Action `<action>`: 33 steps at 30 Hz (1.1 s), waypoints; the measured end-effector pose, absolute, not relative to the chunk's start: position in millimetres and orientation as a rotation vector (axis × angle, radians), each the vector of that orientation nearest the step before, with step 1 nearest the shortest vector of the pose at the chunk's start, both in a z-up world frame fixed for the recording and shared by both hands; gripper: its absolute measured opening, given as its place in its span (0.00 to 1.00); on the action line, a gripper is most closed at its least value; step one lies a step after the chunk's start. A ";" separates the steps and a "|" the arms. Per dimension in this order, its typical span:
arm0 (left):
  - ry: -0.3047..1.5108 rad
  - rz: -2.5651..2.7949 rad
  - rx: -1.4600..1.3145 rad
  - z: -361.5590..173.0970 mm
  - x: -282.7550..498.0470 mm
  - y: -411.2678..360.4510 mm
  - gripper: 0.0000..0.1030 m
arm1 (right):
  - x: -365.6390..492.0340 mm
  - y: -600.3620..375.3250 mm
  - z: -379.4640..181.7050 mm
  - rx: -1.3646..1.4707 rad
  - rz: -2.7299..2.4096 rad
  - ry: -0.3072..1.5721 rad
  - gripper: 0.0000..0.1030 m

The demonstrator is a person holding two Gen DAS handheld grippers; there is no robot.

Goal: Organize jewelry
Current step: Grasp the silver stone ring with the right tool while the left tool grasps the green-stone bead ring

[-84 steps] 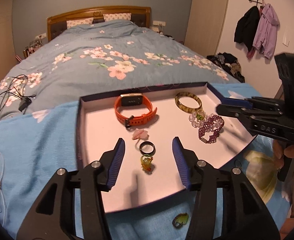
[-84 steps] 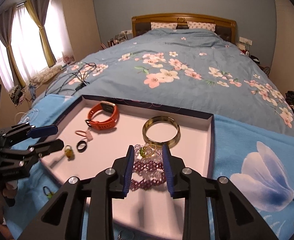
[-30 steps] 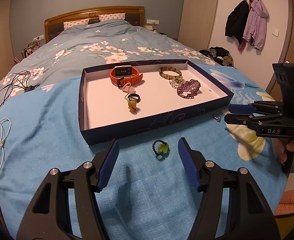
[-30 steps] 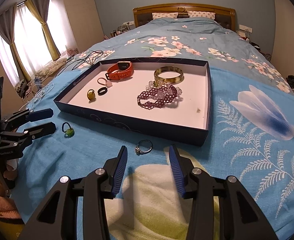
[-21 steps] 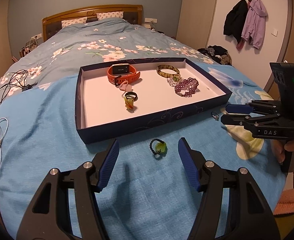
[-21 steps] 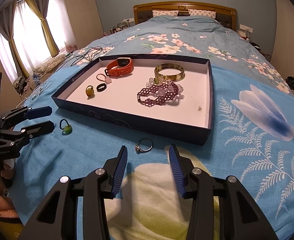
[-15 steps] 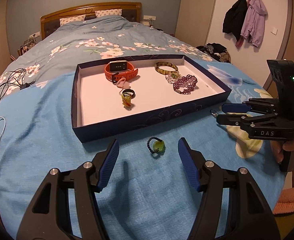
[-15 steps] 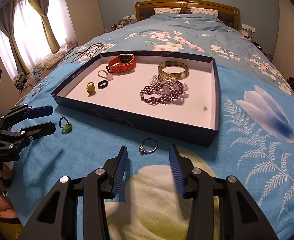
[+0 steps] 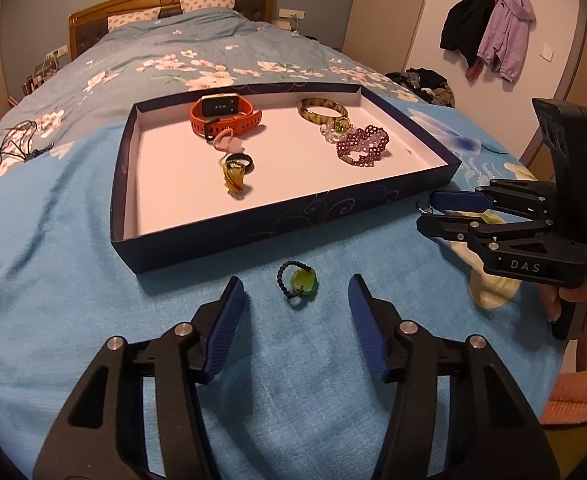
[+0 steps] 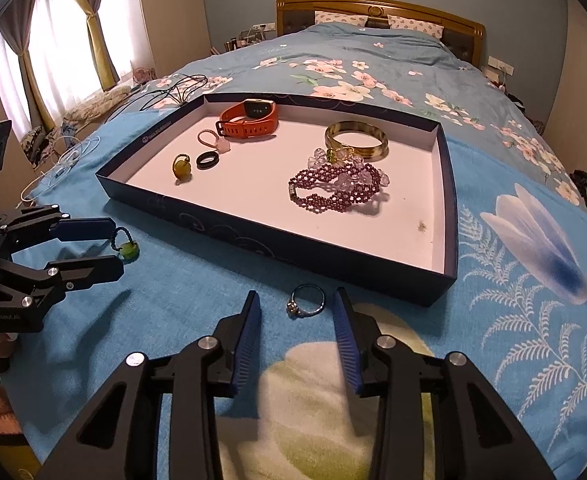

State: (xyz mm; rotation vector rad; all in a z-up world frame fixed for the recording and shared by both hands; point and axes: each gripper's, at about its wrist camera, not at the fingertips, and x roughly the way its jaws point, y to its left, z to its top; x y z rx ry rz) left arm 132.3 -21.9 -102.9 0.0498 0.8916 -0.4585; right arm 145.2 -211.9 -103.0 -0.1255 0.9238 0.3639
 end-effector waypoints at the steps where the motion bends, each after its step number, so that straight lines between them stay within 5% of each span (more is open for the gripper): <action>1: 0.896 -0.460 0.045 -103.4 133.1 -21.5 0.49 | 145.6 -211.6 -102.9 -0.128 0.361 0.923 0.28; 12: 0.904 -0.478 0.065 -105.5 135.6 -28.0 0.35 | 144.6 -212.3 -102.5 -0.121 0.374 0.921 0.06; 26: 0.905 -0.493 0.057 -106.4 136.3 -27.5 0.12 | 140.0 -214.6 -98.9 -0.097 0.384 0.909 0.03; 33: 0.902 -0.493 0.066 -105.9 134.4 -30.0 0.12 | 136.6 -219.8 -96.4 -0.078 0.388 0.899 0.03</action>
